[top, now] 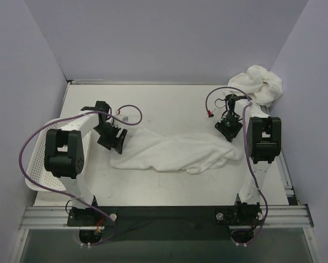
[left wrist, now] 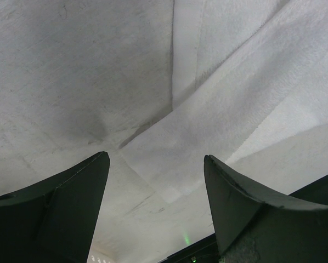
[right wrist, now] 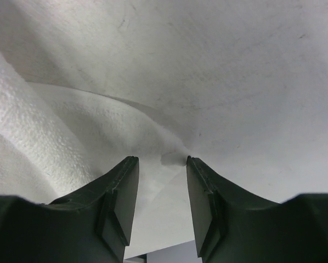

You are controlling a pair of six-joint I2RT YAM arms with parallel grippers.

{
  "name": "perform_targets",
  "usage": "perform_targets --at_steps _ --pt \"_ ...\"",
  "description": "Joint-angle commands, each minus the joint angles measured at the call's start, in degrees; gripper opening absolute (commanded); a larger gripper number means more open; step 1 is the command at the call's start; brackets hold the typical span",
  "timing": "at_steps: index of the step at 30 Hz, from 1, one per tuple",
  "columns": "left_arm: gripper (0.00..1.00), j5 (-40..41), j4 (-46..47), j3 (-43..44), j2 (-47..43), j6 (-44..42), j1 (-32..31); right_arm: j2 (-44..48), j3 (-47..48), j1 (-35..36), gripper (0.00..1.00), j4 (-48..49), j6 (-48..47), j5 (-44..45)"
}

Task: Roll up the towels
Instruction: Flatten the towel

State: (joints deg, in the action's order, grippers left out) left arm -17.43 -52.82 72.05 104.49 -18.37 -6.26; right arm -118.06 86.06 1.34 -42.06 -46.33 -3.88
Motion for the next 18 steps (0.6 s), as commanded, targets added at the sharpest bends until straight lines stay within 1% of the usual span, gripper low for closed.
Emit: perform_targets --at_steps 1,2,4,5,6,7,8,11,12,13,16,17,18 --pt "0.81 -1.5 -0.7 2.0 0.7 -0.3 0.5 -1.6 -0.6 0.6 0.37 -4.1 -1.2 -1.1" --pt "0.80 -1.5 -0.7 2.0 0.8 -0.3 0.5 -1.9 -0.7 0.6 0.30 -4.2 -1.2 -1.0" --pt "0.80 -0.9 -0.4 1.6 1.4 -0.2 0.5 -2.4 -0.9 0.5 0.21 -4.3 -1.3 -0.5" --pt "0.80 -0.8 0.0 1.2 1.5 -0.1 0.4 -2.5 -1.0 0.5 0.11 -4.3 -1.3 -0.5" --pt "0.78 -0.6 0.3 0.8 1.8 -0.4 0.3 -2.4 -1.2 0.4 0.04 -4.4 -1.1 -0.5" --pt "0.76 0.5 0.9 0.4 2.0 -0.2 0.0 -2.4 -1.3 0.2 0.00 -4.4 -1.0 -0.3" --pt "0.75 3.7 2.4 -0.7 2.0 0.2 -0.2 -2.1 -1.2 0.2 0.00 -4.3 -0.9 -0.4" --pt "0.70 7.2 4.9 -2.3 2.1 0.1 -0.8 -0.9 -1.5 -0.6 0.00 -4.3 -0.5 -1.3" --pt "0.68 7.4 5.3 -3.1 2.1 0.0 -0.9 -0.4 -1.5 -0.8 0.00 -4.3 -0.3 -1.6" --pt "0.62 7.5 5.4 -3.2 2.4 -0.1 -0.9 -0.1 -1.6 -1.2 0.00 -4.4 -0.2 -1.7" --pt "0.54 6.7 5.6 -3.9 3.0 0.5 -0.9 1.4 -1.8 -1.2 0.00 -4.6 0.4 -2.4" --pt "0.42 6.4 5.8 -4.0 3.1 0.8 -0.9 1.8 -1.8 -1.2 0.00 -4.7 0.5 -2.5" --pt "0.36 5.5 5.9 -4.2 3.2 1.1 -0.9 2.7 -1.9 -1.2 0.00 -4.6 0.7 -3.0"
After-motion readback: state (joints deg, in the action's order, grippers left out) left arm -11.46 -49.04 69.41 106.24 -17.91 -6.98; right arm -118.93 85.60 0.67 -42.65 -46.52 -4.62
